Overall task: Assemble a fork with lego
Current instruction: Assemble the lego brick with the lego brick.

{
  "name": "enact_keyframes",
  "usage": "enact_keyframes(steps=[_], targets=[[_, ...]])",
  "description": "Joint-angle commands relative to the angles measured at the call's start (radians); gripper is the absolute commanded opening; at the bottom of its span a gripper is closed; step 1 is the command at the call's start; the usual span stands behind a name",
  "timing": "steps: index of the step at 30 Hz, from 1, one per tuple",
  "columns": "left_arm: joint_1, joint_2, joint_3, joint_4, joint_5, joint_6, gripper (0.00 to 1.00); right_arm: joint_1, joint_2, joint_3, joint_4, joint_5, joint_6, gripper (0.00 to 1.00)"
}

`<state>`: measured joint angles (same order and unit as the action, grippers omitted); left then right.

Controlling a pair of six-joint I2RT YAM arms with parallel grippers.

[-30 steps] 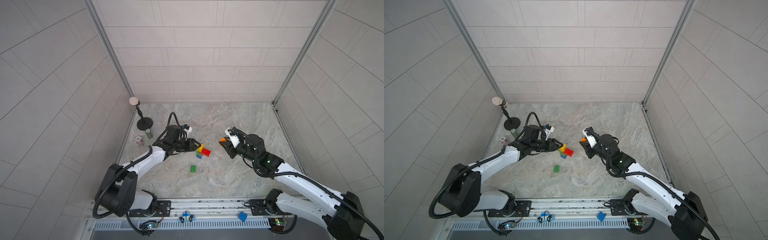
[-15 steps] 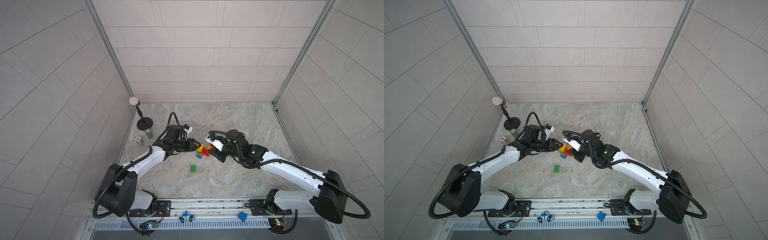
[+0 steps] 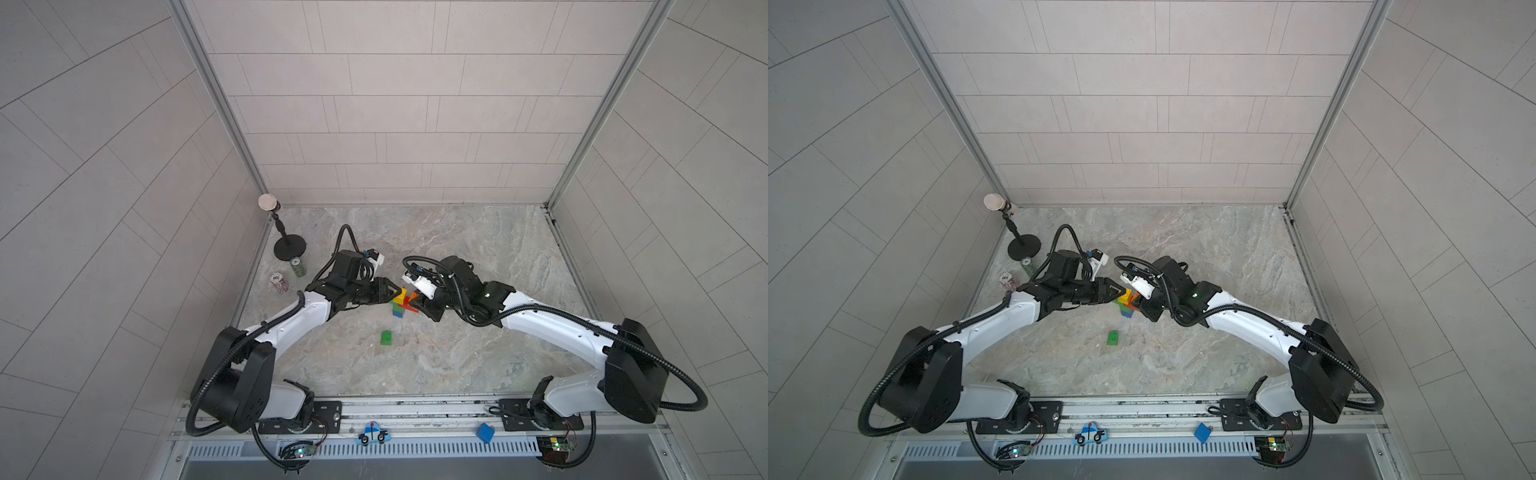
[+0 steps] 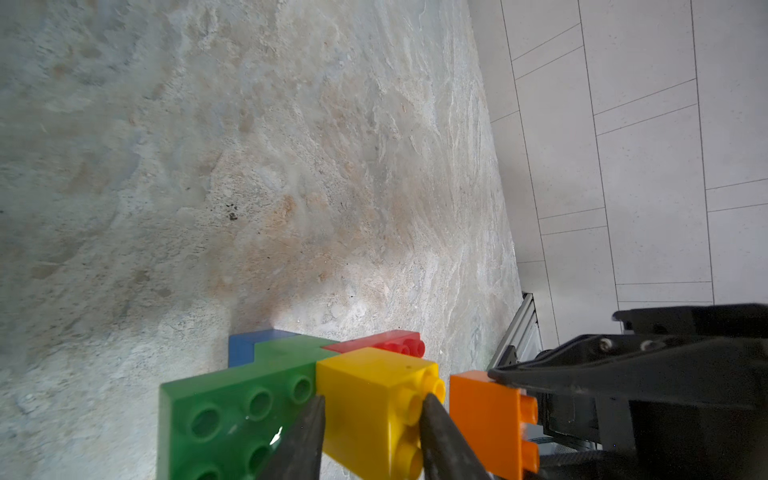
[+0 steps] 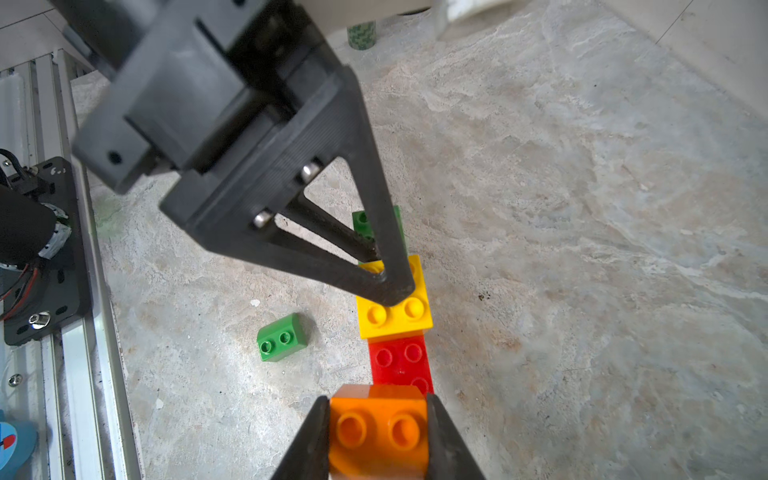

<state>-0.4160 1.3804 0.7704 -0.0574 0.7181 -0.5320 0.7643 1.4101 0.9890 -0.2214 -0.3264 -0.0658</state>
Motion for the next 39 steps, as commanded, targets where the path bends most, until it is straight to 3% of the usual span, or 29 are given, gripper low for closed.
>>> enact_keyframes(steps=[1,39], targets=[[0.005,0.016,0.015,-0.035,-0.008,0.021,0.41,-0.004,0.015,0.022,-0.038,-0.009,-0.001,0.00],[0.005,0.028,0.017,-0.045,-0.003,0.026,0.41,-0.065,0.060,-0.012,-0.001,-0.128,-0.144,0.00]])
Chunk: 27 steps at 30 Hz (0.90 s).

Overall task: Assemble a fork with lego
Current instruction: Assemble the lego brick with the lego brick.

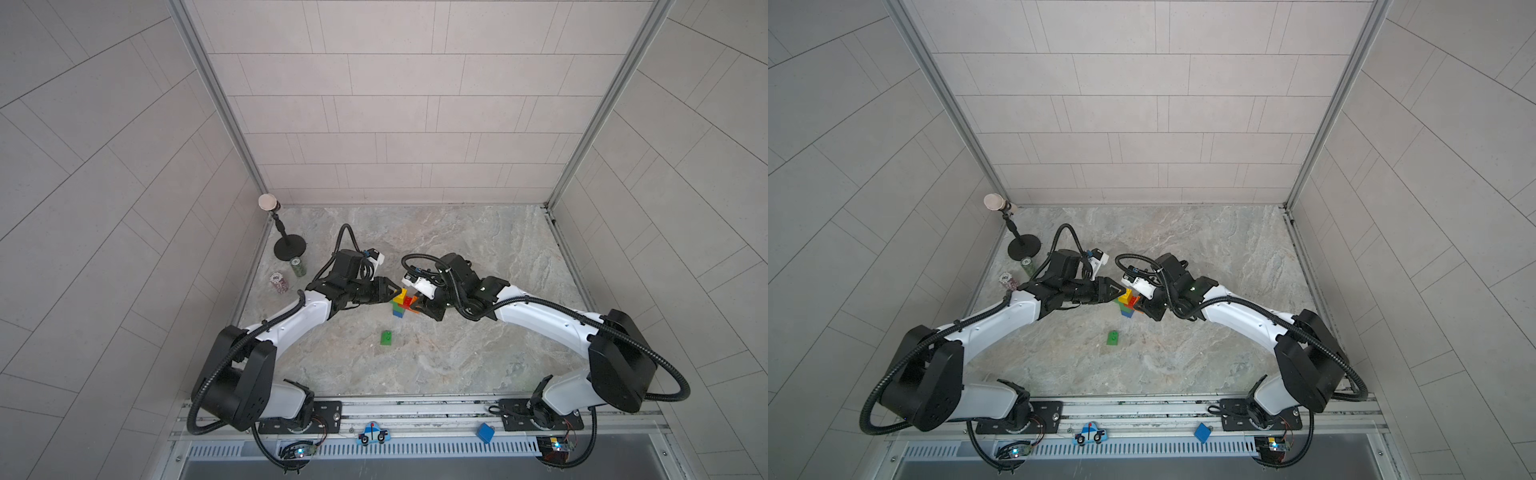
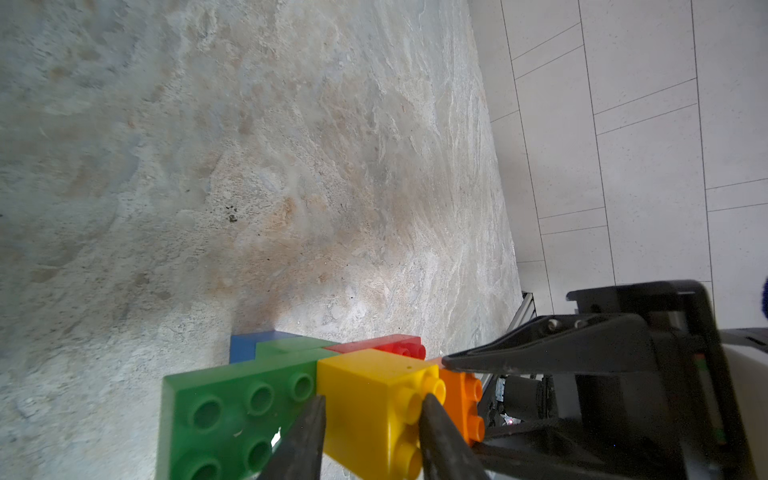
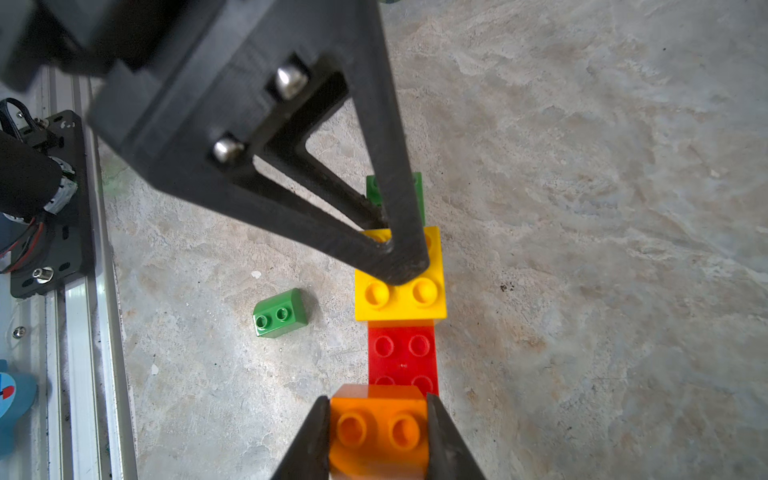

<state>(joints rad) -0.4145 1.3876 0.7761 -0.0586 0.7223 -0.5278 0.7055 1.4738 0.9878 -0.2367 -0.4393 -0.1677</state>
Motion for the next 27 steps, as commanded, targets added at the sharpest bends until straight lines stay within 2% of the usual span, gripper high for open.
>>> enact_keyframes(steps=[1,27], targets=[[0.003,0.019,0.011,-0.045,-0.007,0.022,0.41,-0.007,-0.003,-0.013,0.018,-0.013,-0.042,0.00],[0.005,0.024,0.017,-0.057,-0.015,0.026,0.40,-0.028,0.038,-0.024,0.054,-0.035,-0.035,0.00]])
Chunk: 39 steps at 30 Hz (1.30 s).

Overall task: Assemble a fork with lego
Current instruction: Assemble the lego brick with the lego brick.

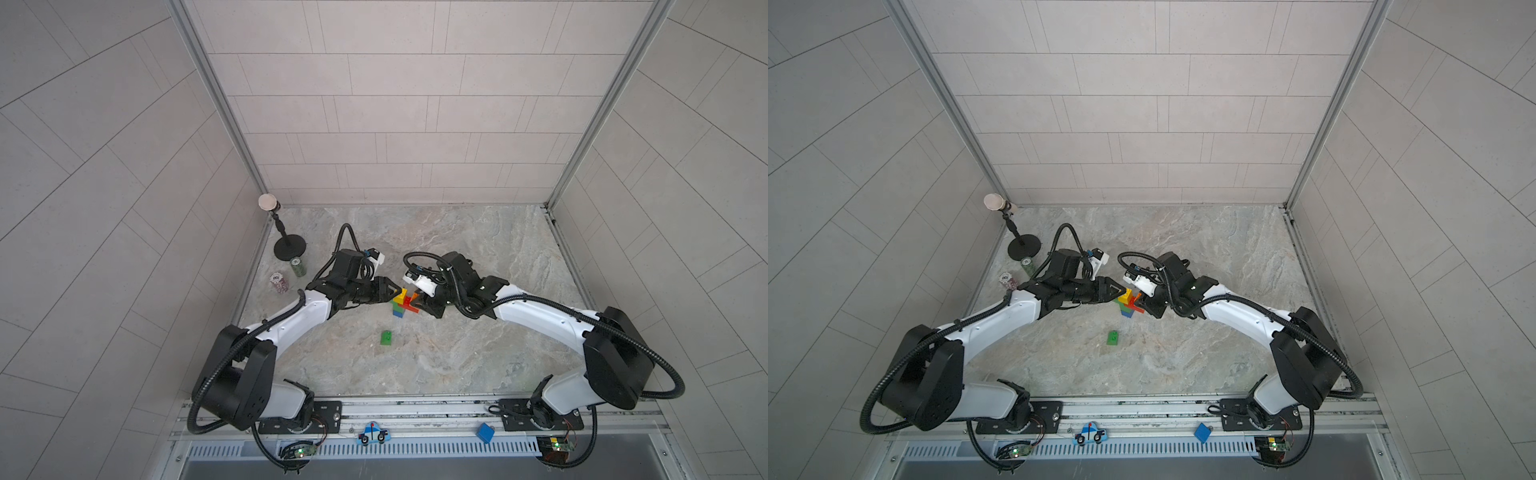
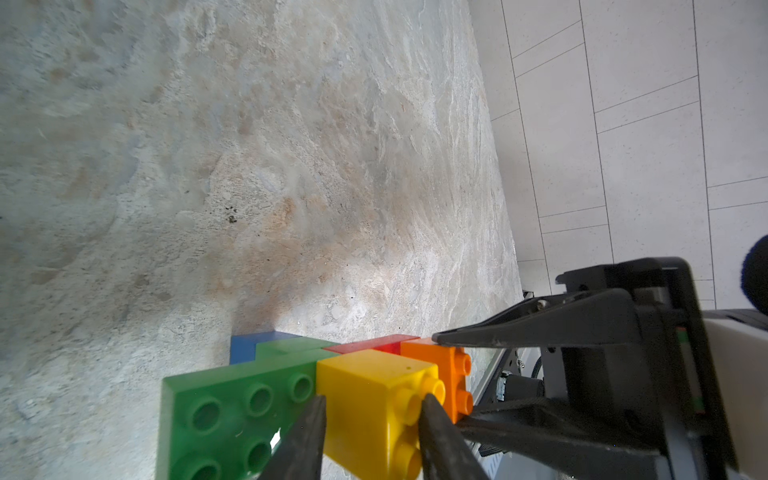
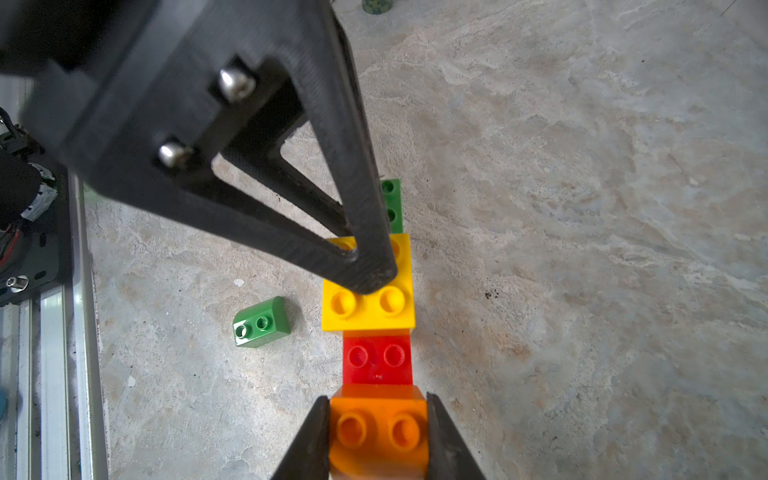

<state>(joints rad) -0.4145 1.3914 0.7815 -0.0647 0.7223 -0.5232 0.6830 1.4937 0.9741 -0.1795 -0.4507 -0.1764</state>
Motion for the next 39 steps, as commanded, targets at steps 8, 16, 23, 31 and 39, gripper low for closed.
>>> enact_keyframes(steps=[8,16,23,31,39], targets=[[0.006,0.020,0.013,-0.054,-0.016,0.023,0.40,-0.008,0.032,-0.008,-0.024,-0.031,-0.027,0.00],[0.006,0.023,0.013,-0.056,-0.014,0.024,0.40,-0.010,0.057,0.008,-0.052,-0.063,-0.041,0.00],[0.006,0.021,0.013,-0.058,-0.017,0.024,0.40,-0.009,0.077,0.023,-0.087,-0.067,-0.072,0.00],[0.006,0.021,0.012,-0.061,-0.020,0.024,0.40,-0.010,0.089,0.021,-0.092,-0.059,-0.075,0.00],[0.011,0.023,0.011,-0.061,-0.021,0.025,0.40,-0.009,0.074,0.015,-0.080,-0.062,-0.069,0.00]])
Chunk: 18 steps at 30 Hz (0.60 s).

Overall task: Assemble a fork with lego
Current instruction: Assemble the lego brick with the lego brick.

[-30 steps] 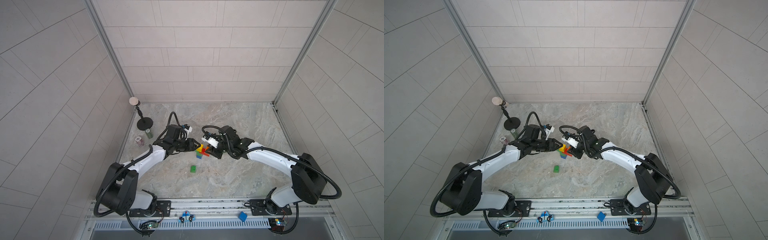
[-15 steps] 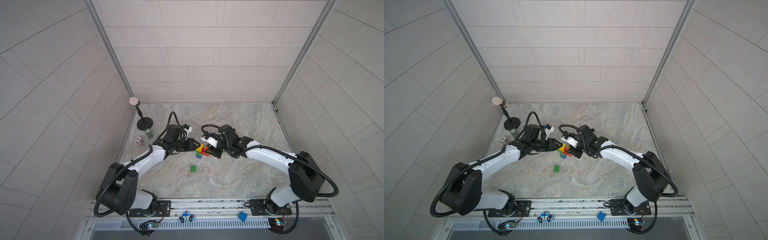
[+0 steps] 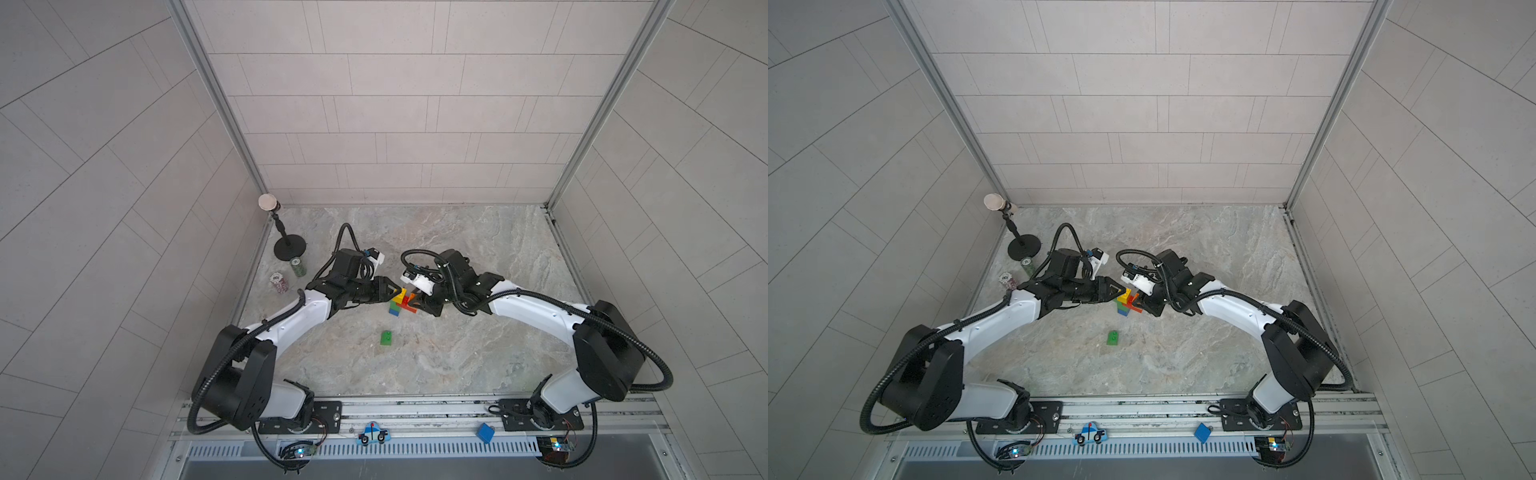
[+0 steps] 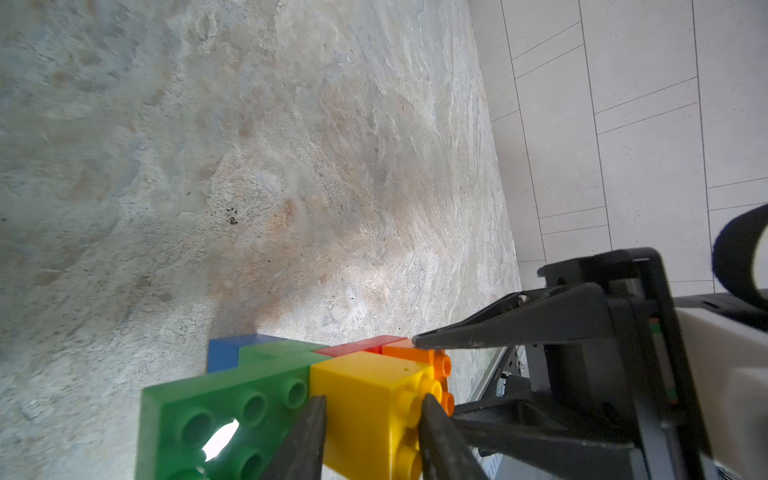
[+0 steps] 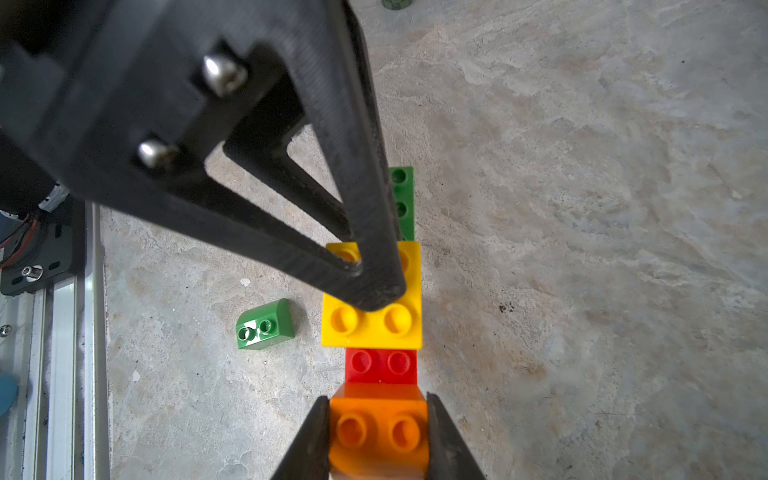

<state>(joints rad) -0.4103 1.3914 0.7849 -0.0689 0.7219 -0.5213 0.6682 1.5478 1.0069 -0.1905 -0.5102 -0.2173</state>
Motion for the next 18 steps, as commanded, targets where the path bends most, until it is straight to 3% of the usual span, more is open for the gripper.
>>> enact_keyframes(steps=[1,5,15,18], targets=[[0.008,0.023,0.007,-0.057,-0.021,0.023,0.40,0.005,0.016,-0.014,-0.068,-0.004,-0.025,0.00],[0.013,0.025,0.007,-0.055,-0.022,0.020,0.40,0.005,-0.001,0.000,-0.064,-0.001,-0.014,0.01],[0.019,0.026,0.008,-0.051,-0.014,0.017,0.39,0.005,-0.004,0.018,-0.060,0.003,0.003,0.27],[0.019,0.028,0.010,-0.051,-0.013,0.017,0.38,0.005,-0.007,0.015,-0.054,0.005,0.011,0.31]])
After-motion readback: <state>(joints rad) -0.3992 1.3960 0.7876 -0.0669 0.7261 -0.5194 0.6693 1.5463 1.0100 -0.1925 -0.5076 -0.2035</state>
